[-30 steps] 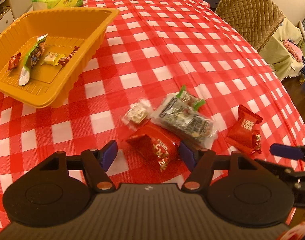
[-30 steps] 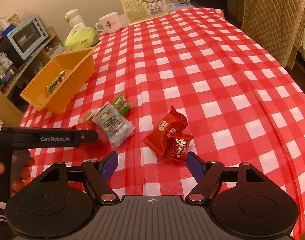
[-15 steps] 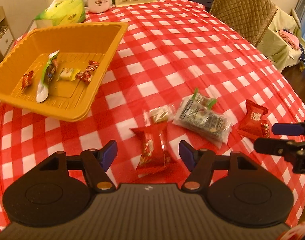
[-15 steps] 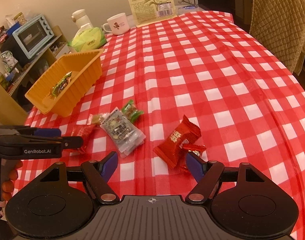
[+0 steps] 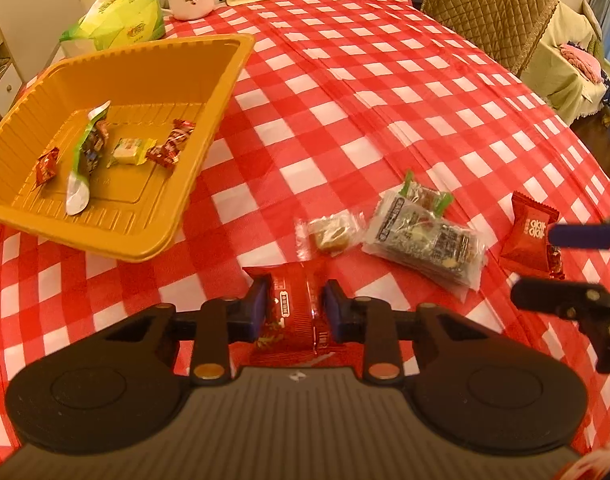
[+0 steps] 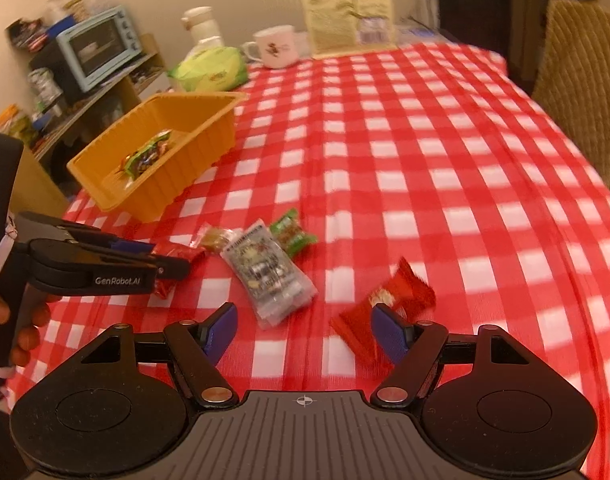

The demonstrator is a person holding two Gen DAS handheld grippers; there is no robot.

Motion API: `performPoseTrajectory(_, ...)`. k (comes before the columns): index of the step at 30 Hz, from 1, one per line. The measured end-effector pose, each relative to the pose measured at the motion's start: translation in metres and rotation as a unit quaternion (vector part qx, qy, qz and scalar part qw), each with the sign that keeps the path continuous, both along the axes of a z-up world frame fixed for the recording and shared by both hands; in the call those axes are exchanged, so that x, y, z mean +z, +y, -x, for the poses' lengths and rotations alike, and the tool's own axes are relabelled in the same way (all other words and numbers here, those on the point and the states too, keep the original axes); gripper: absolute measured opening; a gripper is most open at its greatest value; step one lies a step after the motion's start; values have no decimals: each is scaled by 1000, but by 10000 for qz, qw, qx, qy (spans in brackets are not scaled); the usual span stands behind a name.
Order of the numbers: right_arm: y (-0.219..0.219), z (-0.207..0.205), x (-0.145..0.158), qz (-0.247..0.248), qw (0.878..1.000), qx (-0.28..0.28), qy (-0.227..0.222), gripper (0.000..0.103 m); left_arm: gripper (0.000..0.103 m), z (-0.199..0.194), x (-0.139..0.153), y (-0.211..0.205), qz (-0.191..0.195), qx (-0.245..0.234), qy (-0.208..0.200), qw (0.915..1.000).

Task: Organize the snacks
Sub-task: 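Grasp the red gold-lettered candy packet with left tool while right grasps the clear snack packet, then carry both packets over the orange tray and open both tools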

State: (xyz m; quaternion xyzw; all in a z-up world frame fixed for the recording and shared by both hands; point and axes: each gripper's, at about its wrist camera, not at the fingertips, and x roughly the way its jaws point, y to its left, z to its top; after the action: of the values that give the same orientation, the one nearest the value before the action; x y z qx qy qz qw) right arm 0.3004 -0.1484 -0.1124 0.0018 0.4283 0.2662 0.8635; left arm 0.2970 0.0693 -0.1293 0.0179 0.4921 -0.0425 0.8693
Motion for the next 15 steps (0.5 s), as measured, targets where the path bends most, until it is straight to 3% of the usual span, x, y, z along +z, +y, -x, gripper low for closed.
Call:
performPoseTrajectory(8, 34, -12, -11, 240, 9952, 806, -509, 73, 26, 18, 5, 25, 16, 338, -18, 9994)
performPoseTrajectory(10, 46, -16, -17, 347, 9931, 992, -524, 64, 26, 22, 7, 31, 8, 423, -21, 9991)
performPoseTrajectory(15, 68, -26, -30, 625, 9874, 1316, -622, 58, 26, 34, 9, 43, 1, 598, -29, 9982)
